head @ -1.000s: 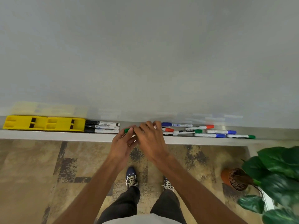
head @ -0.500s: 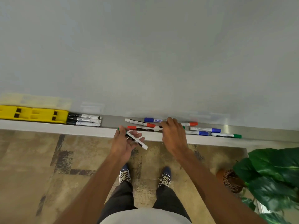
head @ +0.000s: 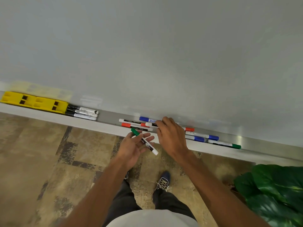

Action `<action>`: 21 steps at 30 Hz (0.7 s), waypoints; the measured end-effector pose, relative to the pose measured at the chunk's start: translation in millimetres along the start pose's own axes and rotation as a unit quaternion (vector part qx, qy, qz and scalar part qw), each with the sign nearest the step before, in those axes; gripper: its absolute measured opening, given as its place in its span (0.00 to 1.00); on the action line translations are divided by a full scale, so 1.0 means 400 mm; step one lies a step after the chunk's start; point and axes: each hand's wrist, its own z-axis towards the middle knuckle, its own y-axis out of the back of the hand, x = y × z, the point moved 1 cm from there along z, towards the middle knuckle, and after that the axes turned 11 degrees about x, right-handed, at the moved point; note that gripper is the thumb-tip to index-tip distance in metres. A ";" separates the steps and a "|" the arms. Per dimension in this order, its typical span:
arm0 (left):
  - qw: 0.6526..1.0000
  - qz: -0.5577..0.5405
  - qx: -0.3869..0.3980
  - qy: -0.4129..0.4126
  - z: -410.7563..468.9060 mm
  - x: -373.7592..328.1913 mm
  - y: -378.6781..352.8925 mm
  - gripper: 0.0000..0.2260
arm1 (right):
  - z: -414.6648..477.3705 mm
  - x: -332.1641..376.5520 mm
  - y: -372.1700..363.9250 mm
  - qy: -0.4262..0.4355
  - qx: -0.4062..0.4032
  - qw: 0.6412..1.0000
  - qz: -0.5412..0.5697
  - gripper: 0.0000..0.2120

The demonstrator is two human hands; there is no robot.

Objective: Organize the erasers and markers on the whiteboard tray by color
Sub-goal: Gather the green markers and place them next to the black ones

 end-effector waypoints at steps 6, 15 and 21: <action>0.999 0.017 0.046 -0.004 -0.003 0.047 -0.083 0.11 | -0.086 -0.028 0.038 -0.066 -0.089 0.972 0.209 0.09; 0.993 -0.031 0.109 -0.035 -0.005 0.121 -0.181 0.20 | -0.188 -0.091 0.026 -0.195 -0.073 0.839 0.503 0.08; 0.995 0.021 0.082 -0.061 -0.003 0.174 -0.214 0.24 | -0.230 -0.154 0.033 -0.204 -0.046 0.854 0.476 0.09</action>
